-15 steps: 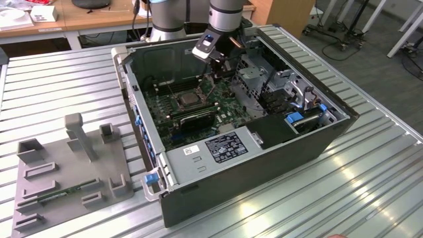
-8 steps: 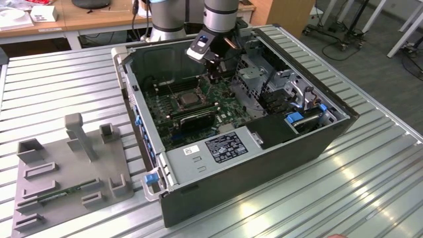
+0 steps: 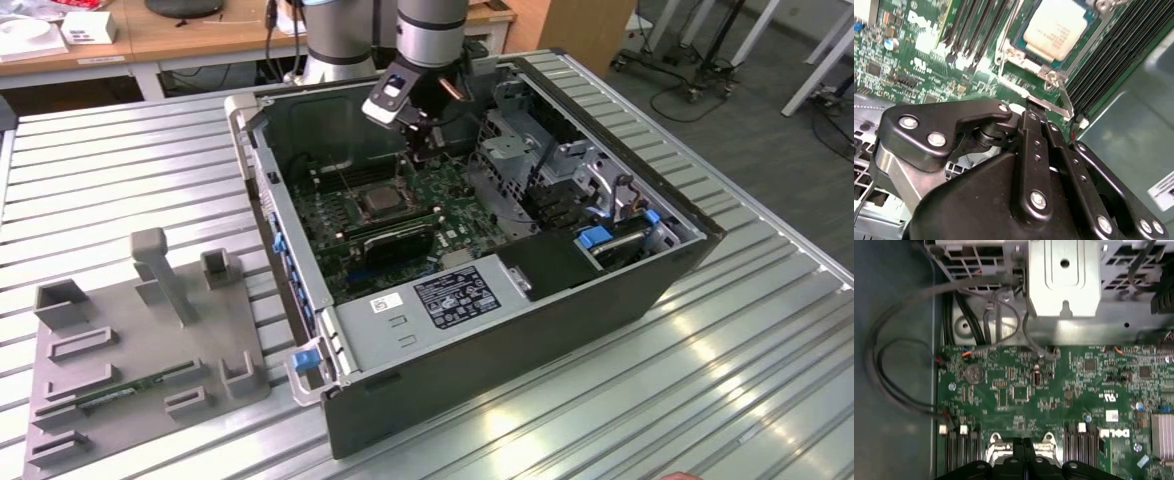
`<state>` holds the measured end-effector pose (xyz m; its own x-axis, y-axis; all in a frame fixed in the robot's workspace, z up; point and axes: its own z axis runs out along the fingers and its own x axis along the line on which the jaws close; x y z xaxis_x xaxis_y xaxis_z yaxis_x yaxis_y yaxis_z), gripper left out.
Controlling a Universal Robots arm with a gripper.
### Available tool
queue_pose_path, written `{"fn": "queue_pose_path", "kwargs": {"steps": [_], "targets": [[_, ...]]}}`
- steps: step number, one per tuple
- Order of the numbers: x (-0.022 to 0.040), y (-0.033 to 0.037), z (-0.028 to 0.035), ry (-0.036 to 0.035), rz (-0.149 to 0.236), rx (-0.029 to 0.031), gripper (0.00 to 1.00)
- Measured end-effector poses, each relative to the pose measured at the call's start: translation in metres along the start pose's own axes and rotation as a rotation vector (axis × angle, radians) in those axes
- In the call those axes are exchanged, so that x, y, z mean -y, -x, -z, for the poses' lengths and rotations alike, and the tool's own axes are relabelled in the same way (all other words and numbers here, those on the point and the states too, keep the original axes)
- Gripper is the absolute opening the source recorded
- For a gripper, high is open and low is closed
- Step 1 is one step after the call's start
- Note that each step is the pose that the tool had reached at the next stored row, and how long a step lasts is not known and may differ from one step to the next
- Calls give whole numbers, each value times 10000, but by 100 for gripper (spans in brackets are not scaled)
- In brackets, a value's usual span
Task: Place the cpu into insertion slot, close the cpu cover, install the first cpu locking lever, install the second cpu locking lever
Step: 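Close the cpu cover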
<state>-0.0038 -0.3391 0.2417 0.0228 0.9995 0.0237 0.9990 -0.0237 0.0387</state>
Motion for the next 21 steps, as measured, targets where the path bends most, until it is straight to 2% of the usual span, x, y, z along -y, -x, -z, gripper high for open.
{"fn": "queue_pose_path", "kwargs": {"steps": [8,12,21], "targets": [[161,4,6,13,-6,0,11],[222,5,9,15,-9,1,11],[245,6,10,13,-11,1,11]]}}
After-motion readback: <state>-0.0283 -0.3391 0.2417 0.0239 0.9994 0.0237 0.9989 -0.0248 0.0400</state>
